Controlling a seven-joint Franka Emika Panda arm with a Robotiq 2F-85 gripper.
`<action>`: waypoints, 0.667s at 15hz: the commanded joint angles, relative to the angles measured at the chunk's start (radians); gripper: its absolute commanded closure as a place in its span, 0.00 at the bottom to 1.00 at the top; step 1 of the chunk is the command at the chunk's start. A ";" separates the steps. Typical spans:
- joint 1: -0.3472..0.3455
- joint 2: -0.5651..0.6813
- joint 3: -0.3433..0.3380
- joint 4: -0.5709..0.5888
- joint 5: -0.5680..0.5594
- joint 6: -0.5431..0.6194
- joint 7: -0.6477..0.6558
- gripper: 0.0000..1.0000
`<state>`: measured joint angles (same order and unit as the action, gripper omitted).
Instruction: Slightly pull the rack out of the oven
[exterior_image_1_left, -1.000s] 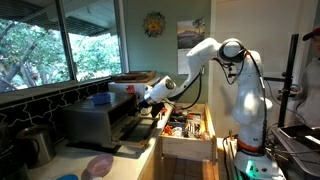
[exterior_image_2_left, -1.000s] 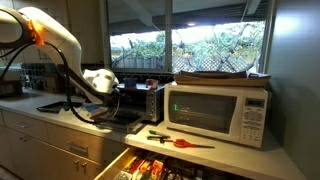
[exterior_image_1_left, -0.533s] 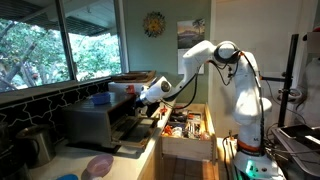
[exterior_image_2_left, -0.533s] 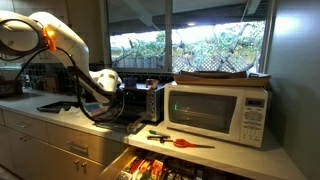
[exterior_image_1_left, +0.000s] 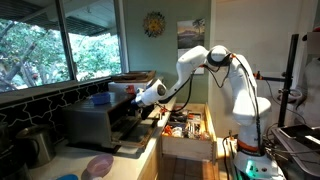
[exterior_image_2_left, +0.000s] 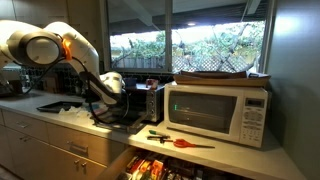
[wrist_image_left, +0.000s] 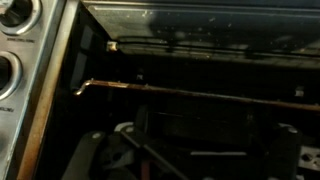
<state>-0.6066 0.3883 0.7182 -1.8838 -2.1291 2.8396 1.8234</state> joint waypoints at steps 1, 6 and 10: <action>0.019 0.069 0.012 0.060 -0.073 -0.031 0.050 0.00; 0.041 0.128 -0.002 0.094 -0.041 -0.041 0.020 0.00; 0.043 0.127 -0.014 0.087 0.042 -0.027 -0.038 0.00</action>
<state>-0.5764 0.5067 0.7202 -1.7967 -2.1553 2.8144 1.8392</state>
